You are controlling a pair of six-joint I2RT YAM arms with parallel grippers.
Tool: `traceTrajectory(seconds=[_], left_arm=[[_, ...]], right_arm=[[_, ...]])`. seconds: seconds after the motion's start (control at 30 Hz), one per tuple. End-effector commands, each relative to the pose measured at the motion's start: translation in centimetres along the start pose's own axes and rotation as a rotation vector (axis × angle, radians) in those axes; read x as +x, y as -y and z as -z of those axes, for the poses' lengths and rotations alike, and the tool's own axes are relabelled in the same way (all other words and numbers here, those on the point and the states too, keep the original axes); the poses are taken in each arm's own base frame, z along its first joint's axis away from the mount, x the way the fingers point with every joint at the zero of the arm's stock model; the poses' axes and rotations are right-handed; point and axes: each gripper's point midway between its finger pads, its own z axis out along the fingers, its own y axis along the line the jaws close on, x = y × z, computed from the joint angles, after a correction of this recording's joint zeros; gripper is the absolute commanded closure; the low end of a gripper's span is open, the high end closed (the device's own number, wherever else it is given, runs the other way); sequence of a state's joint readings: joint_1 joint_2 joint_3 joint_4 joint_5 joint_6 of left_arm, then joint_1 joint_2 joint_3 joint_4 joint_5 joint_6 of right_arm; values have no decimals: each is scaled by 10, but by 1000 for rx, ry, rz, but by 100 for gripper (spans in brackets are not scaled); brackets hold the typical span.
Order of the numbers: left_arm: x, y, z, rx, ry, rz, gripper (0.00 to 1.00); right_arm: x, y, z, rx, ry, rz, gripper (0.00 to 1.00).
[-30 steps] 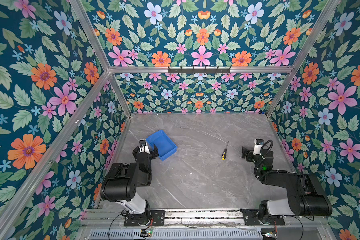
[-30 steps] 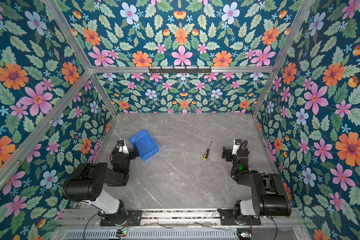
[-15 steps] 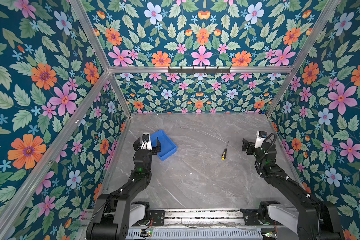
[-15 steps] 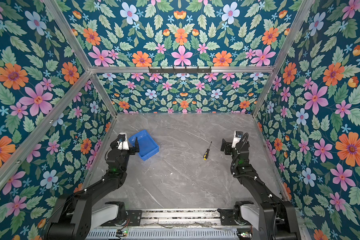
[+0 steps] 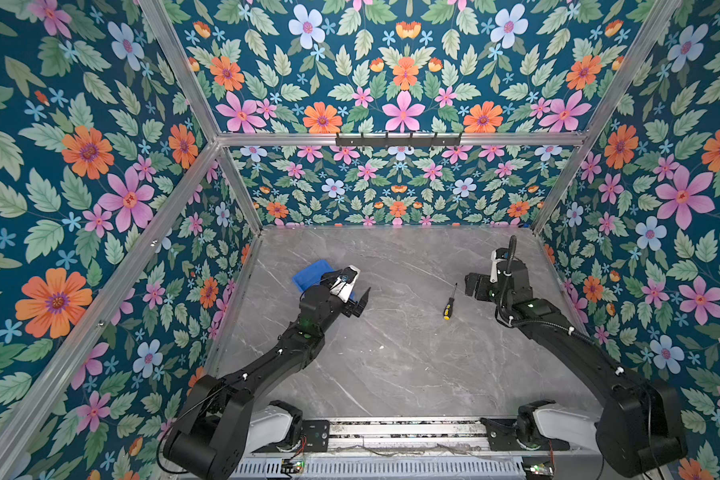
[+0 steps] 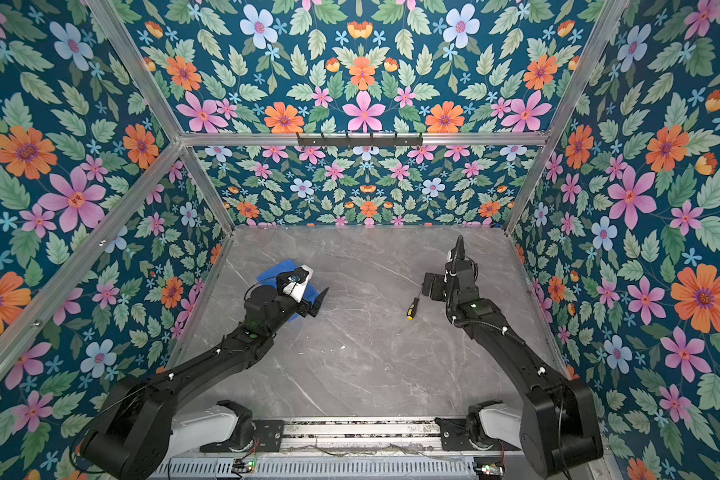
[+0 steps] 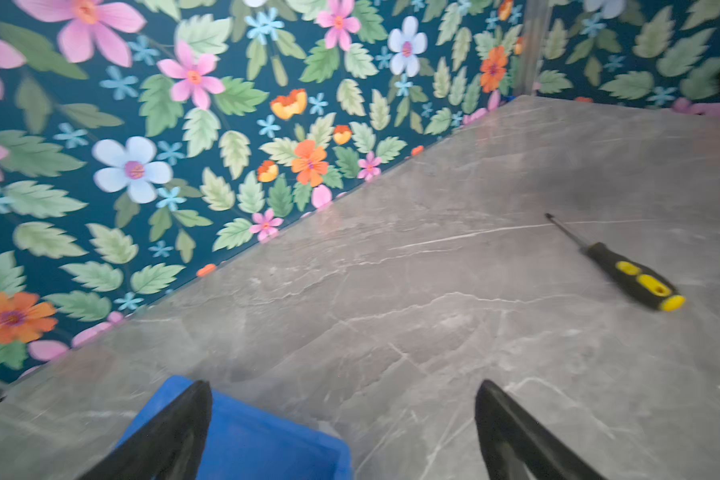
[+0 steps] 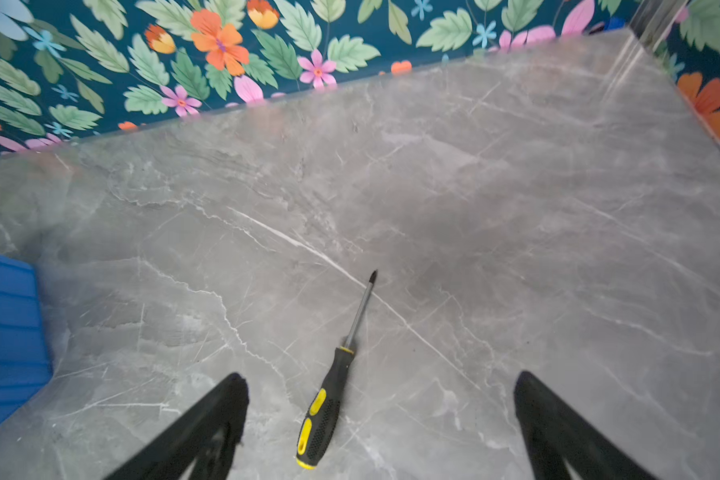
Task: Put the screwdriver in the bin
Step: 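Lower the right gripper onto the screwdriver handle while the left arm reaches toward the middle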
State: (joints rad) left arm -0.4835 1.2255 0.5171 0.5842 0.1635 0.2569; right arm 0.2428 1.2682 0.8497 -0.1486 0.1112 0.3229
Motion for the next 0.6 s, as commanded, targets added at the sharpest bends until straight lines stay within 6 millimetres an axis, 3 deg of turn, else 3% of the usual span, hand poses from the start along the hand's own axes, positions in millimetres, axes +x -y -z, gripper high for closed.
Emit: traceTrajectory(seconds=[0.0,0.27,0.37,0.57], left_arm=[[-7,35,-6,152,16,-20,0],[-3,89,-17,306,-31,-100,0],[-2,104,-19,335,-37,-111,0],[-5,127,-27,357,-26,-132,0]], right_arm=[[23,10,-12,86,-138,-86,1],[46,11,-50,253,-364,-89,1],[55,14,-62,356,-424,-85,14],[69,-5,-83,321,-494,-173,32]])
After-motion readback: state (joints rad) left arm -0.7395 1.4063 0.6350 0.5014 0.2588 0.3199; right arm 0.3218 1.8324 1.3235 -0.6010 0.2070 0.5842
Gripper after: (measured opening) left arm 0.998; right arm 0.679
